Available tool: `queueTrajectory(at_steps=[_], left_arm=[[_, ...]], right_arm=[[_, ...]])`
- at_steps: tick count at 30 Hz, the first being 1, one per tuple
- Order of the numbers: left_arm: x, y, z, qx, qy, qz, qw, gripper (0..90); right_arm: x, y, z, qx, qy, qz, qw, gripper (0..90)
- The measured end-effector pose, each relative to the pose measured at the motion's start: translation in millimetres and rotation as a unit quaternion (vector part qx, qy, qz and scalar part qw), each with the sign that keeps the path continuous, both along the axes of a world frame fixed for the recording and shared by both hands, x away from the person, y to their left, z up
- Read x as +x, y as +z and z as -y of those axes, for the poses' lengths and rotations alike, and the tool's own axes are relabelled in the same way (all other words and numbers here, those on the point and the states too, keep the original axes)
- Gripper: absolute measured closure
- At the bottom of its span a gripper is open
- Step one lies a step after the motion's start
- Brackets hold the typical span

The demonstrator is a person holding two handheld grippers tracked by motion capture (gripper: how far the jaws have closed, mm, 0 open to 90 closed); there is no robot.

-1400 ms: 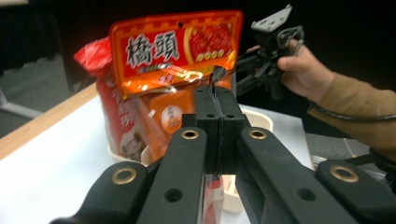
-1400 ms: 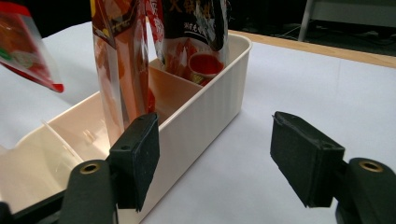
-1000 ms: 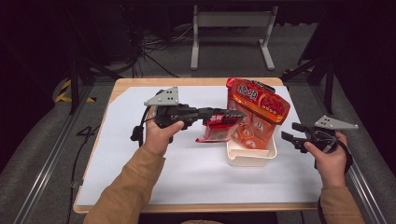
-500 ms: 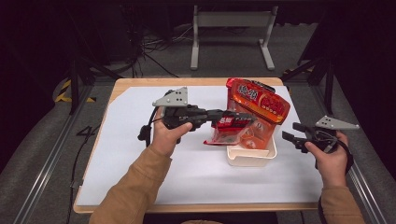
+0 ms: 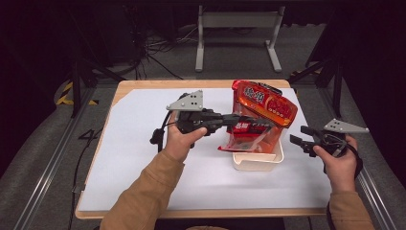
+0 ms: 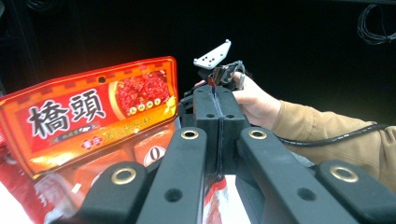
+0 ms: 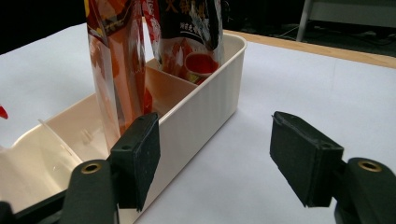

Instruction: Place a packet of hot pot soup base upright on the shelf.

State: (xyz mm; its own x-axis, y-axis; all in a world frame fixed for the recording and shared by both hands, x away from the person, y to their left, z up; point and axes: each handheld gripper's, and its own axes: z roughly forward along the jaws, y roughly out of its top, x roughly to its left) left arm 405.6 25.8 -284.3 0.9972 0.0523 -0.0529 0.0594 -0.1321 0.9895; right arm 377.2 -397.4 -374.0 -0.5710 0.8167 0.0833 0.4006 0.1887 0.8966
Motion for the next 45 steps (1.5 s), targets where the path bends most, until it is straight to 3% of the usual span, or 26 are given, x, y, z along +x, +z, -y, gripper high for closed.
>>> queueTrajectory(at_steps=[10, 26, 45], left_arm=[[1.4, -3.3, 16.3, 0.014, -0.005, 0.005, 0.9999, 90.0], [5.1, -12.2, 31.7, 0.014, -0.005, 0.006, 0.9999, 90.0], [7.7, -27.9, 63.8, 0.013, -0.016, -0.005, 0.9998, 90.0]], right_arm=[[-0.5, 0.4, 1.3, 0.001, -0.001, 0.001, 1.0000, 33.7], [-0.1, -1.0, 2.9, 0.003, -0.002, 0.000, 1.0000, 33.8], [-0.9, -0.7, 5.3, 0.009, -0.002, 0.000, 1.0000, 33.5]])
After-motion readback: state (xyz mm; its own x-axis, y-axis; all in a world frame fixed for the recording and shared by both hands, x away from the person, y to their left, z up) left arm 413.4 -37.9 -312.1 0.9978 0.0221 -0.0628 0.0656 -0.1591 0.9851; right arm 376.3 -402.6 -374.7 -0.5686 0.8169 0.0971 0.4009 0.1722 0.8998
